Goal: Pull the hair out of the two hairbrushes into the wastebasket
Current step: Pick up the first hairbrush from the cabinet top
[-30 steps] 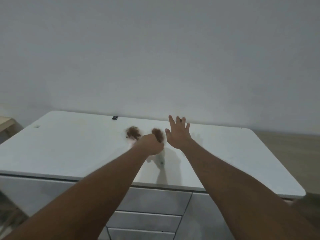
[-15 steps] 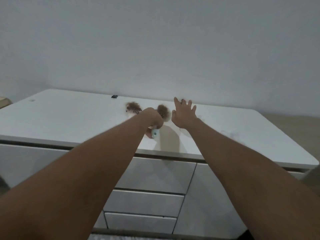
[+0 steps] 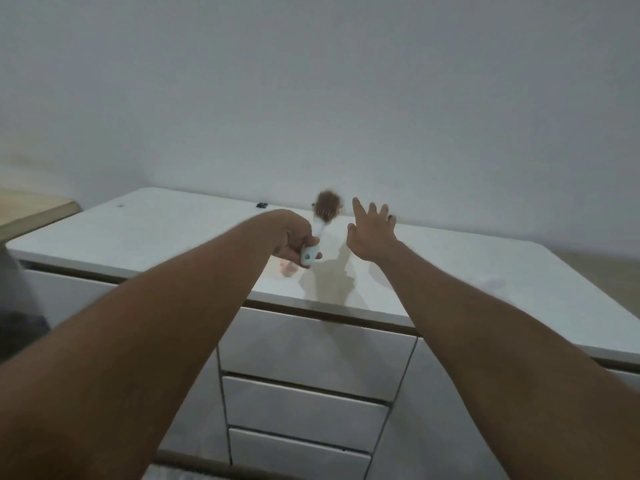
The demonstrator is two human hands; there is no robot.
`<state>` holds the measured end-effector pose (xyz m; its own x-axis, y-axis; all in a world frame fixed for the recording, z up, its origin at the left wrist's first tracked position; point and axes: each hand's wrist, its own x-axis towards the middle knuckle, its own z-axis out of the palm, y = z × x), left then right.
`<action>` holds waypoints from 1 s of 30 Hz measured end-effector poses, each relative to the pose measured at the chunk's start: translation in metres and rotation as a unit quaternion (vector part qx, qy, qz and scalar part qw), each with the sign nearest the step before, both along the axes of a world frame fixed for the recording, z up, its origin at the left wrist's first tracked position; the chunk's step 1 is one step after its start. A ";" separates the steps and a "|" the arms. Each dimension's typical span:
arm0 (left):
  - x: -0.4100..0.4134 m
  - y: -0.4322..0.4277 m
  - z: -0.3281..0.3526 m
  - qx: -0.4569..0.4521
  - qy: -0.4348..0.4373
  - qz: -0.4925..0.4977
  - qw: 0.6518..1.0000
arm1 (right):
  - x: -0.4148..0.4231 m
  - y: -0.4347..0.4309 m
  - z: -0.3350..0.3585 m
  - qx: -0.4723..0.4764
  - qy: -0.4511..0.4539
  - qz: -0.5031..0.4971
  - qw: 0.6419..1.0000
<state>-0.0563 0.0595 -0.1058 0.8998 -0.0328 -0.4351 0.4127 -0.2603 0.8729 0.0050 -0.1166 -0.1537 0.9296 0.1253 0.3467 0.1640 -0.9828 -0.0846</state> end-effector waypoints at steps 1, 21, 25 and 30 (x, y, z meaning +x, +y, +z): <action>-0.004 0.015 0.004 -0.016 -0.012 0.007 1.000 | -0.001 0.013 0.003 0.002 -0.007 0.014 1.000; -0.268 0.356 -0.072 -0.128 -0.043 0.334 0.933 | -0.174 0.389 -0.034 0.019 0.037 0.394 0.918; -0.326 0.398 -0.134 -0.130 -0.015 0.366 0.921 | -0.225 0.448 -0.085 0.025 0.093 0.422 0.902; -0.381 0.427 -0.205 -0.170 0.026 0.371 0.912 | -0.277 0.498 -0.143 0.027 0.182 0.437 0.881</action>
<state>-0.4370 0.4869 -0.3108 0.7077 0.4366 -0.5554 0.4073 0.3902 0.8257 -0.2717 0.3815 -0.2966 0.5375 0.8402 0.0723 0.8077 -0.4882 -0.3306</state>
